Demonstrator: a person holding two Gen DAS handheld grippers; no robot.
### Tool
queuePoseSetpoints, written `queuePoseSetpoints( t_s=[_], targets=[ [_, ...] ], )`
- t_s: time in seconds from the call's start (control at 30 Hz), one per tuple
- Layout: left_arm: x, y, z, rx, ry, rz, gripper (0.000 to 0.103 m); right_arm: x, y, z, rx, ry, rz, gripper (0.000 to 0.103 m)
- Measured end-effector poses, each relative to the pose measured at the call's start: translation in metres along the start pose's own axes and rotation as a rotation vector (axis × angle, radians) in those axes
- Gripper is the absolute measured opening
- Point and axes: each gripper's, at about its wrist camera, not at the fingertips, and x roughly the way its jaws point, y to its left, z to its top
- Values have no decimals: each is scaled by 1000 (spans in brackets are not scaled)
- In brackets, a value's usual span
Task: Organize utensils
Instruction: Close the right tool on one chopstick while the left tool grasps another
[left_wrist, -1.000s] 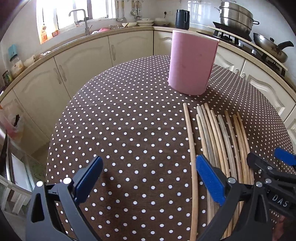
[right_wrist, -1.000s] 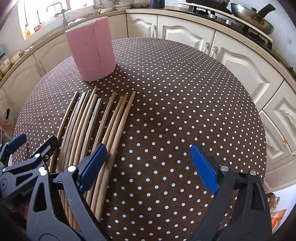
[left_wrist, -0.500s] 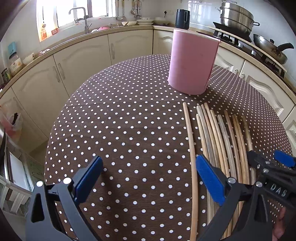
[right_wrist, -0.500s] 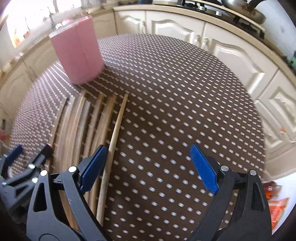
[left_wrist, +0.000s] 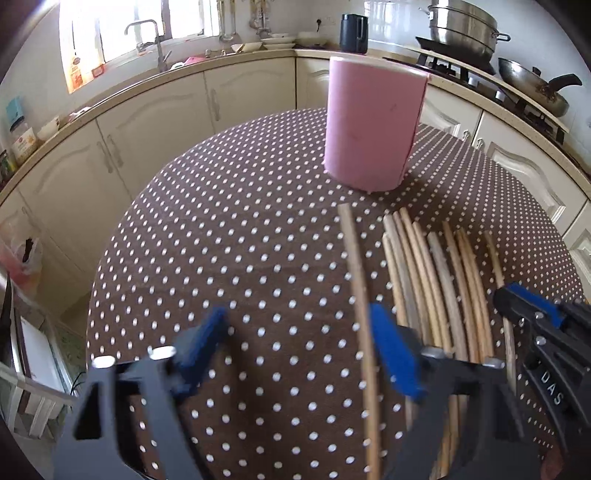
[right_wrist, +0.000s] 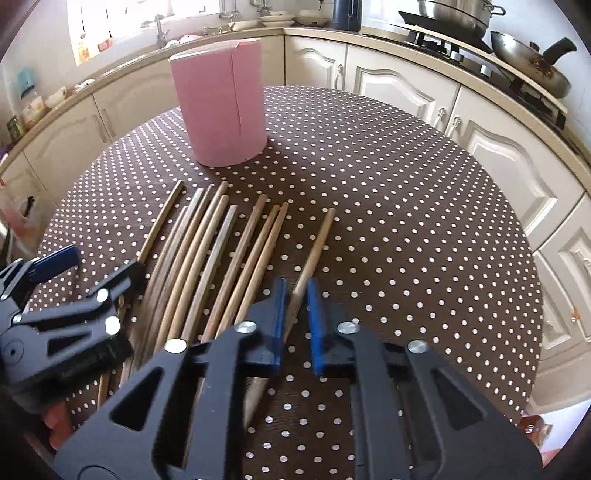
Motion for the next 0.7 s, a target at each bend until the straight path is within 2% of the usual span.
queuePoseSetpoints(
  t_s=[0.07, 0.1, 0.13, 0.27, 0.43, 0.7],
  targets=[
    [1, 1, 5, -8, -14, -6, 25, -1, -5, -1, 17, -1, 24, 7],
    [1, 2, 8, -15, -15, -11, 12, 0, -6, 0, 23, 0, 33, 6],
    [2, 5, 9, -27, -16, -25, 7, 0, -10, 0, 34, 1, 51, 6],
    [3, 16, 10, -82, -19, -100, 6, 1, -19, 4, 76, 2, 106, 6],
    [0, 22, 8, -99, -37, -123, 6, -12, -24, 7, 102, -43, 118, 6],
    [-36, 25, 14, -106, -188, -176, 6, -57, -33, 23, 124, -196, 104, 6]
  ],
)
